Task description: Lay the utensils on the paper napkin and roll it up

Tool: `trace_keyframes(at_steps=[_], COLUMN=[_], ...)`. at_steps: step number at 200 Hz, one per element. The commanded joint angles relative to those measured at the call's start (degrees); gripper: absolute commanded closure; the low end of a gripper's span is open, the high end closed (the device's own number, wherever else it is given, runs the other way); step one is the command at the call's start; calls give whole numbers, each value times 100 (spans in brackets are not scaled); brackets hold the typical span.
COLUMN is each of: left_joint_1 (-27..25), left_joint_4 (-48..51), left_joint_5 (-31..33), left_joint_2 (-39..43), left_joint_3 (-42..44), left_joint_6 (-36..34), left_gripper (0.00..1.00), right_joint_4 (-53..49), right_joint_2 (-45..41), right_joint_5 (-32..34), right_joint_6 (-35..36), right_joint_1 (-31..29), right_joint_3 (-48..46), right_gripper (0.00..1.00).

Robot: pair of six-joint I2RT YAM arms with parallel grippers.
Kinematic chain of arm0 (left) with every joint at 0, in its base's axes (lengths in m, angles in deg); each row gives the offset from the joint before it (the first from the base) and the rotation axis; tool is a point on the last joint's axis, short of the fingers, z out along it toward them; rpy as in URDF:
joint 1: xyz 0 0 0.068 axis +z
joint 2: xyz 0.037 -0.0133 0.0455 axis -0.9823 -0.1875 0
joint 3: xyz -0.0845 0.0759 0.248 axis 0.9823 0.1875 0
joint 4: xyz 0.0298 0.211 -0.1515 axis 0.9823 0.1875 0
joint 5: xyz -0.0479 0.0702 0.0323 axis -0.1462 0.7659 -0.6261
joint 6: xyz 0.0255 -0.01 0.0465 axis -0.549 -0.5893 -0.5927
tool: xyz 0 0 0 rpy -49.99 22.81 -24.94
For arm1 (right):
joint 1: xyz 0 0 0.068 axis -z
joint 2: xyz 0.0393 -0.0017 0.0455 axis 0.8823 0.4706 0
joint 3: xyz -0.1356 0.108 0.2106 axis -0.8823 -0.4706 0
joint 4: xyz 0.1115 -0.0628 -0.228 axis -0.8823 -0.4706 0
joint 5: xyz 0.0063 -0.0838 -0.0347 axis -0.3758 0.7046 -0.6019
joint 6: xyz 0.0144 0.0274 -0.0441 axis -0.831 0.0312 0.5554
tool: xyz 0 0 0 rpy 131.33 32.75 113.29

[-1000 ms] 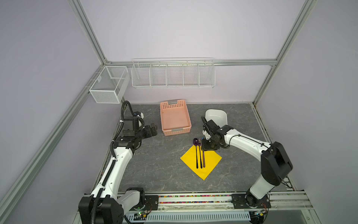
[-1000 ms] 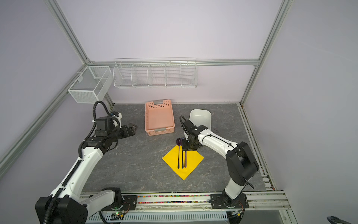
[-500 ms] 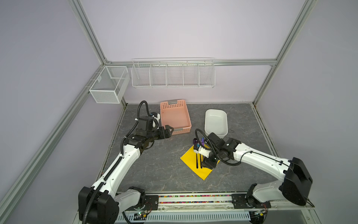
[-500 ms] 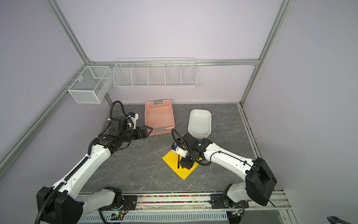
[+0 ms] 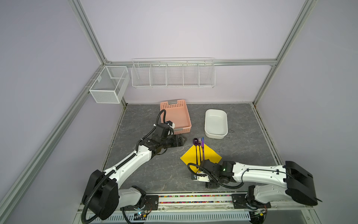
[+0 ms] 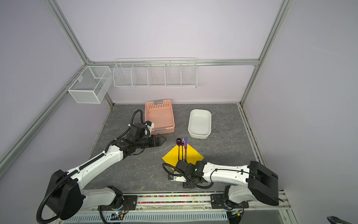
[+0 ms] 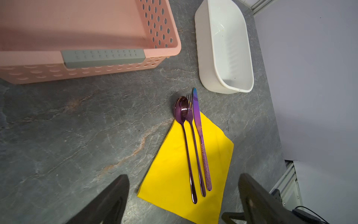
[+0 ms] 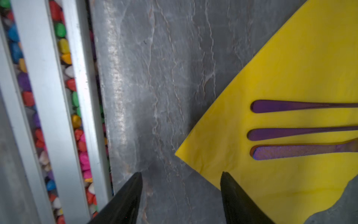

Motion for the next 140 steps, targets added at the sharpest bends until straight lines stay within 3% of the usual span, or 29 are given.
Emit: trace_keyframes(at_steps=[1,80,140], left_joint_1=[-43,-43,-43], left_joint_4=[-208,-68,-39], left_joint_5=[95,198,221], left_joint_2=[-90,-125,-69], left_joint_3=[65,65,144], left_joint_6=[137,7,33], left_gripper=[12,12,12], right_joint_4=[719,1141,763], right_joint_2=[240,395,-79], right_joint_5=[739,1186,1003], right_joint_6=[91,152,212], right_joint_1=[-205,-399,-330], right_joint_3=[-203,-296,-313], right_gripper=[32,39,56])
